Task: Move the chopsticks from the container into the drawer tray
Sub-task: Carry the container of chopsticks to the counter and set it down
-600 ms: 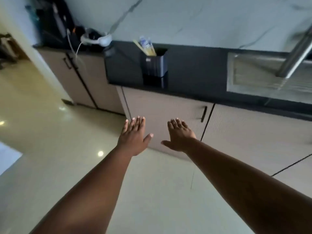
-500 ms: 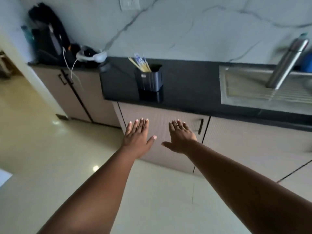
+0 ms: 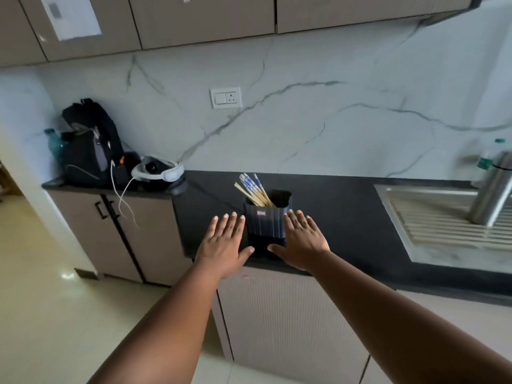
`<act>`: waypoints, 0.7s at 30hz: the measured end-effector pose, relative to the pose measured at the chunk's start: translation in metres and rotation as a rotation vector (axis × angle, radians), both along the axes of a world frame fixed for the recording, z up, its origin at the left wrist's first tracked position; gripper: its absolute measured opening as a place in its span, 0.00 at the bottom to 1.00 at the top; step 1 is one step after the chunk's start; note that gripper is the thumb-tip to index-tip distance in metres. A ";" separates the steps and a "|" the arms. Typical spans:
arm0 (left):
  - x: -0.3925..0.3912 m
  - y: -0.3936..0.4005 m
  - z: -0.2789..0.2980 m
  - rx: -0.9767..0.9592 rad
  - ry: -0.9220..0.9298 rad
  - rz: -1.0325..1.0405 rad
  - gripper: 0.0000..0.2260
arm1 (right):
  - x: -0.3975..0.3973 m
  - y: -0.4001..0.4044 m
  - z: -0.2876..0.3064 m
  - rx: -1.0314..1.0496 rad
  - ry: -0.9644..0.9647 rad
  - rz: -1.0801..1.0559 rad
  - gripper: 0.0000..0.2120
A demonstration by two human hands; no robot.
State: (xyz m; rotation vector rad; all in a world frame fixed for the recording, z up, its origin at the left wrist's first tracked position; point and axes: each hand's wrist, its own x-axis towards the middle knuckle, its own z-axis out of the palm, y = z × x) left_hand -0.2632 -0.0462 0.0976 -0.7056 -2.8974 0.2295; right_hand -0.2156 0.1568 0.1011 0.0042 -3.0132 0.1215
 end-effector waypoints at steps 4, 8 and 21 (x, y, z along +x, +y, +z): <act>-0.042 0.010 -0.006 0.061 -0.033 0.026 0.35 | -0.044 0.017 0.002 -0.036 0.014 -0.025 0.44; -0.094 0.024 -0.016 0.181 -0.062 0.101 0.33 | -0.101 0.042 -0.003 -0.217 0.032 -0.083 0.44; -0.217 0.087 -0.026 1.161 -0.412 0.656 0.23 | -0.231 0.100 -0.043 -1.101 -0.152 0.032 0.44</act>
